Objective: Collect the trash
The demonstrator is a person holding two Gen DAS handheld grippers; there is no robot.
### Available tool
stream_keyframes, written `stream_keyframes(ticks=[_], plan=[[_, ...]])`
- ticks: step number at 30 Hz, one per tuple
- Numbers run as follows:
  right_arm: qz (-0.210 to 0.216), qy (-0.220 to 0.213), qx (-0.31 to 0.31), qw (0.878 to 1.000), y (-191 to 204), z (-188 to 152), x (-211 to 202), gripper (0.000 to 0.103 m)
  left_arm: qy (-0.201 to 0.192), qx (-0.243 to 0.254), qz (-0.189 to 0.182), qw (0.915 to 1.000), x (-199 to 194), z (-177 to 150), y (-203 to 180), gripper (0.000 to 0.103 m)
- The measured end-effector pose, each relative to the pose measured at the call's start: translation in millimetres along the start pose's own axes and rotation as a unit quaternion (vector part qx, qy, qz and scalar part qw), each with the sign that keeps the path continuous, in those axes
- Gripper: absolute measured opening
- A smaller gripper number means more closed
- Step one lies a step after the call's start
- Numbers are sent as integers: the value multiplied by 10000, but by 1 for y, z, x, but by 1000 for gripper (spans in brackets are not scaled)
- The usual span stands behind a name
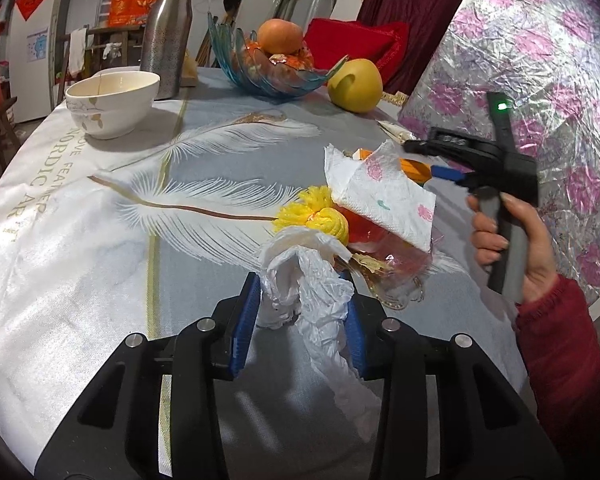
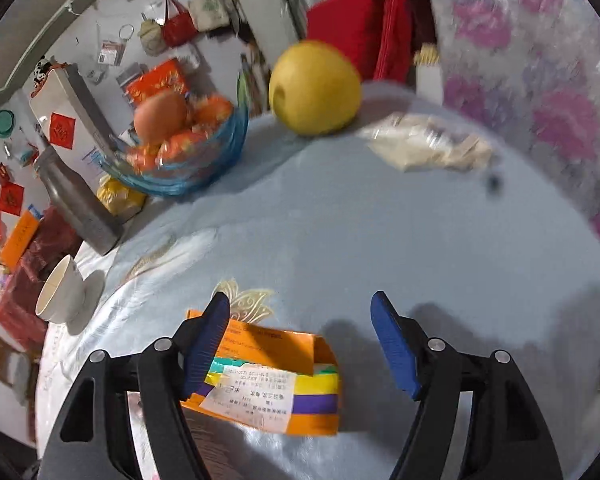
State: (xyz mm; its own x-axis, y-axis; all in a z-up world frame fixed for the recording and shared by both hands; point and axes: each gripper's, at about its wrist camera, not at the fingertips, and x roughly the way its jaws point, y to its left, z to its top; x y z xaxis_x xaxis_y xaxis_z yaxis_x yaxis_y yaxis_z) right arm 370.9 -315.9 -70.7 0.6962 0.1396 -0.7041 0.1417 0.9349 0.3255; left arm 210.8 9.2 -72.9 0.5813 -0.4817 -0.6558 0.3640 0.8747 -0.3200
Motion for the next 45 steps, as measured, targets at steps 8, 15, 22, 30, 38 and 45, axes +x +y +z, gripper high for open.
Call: stream_keyframes(ticks=[8, 15, 22, 30, 38, 45], plan=[[798, 759, -735, 9912, 27, -52, -20, 57, 5, -30, 11, 10000, 0, 0, 1, 41], [-164, 77, -1918, 9813, 55, -71, -49, 76, 38, -32, 34, 10000, 1, 0, 0, 42], [-219, 296, -1875, 9816, 60, -45, -13, 76, 61, -48, 29, 10000, 2, -1, 0, 42], [-487, 343, -2352, 9701, 83, -57, 8, 82, 120, -19, -5, 9999, 5, -1, 0, 42], [-74, 73, -1649, 9863, 56, -55, -25, 46, 144, -41, -16, 9999, 6, -2, 0, 42], [266, -485, -1236, 9908, 25, -76, -107, 48, 129, -70, -120, 9998, 3, -2, 1, 41]])
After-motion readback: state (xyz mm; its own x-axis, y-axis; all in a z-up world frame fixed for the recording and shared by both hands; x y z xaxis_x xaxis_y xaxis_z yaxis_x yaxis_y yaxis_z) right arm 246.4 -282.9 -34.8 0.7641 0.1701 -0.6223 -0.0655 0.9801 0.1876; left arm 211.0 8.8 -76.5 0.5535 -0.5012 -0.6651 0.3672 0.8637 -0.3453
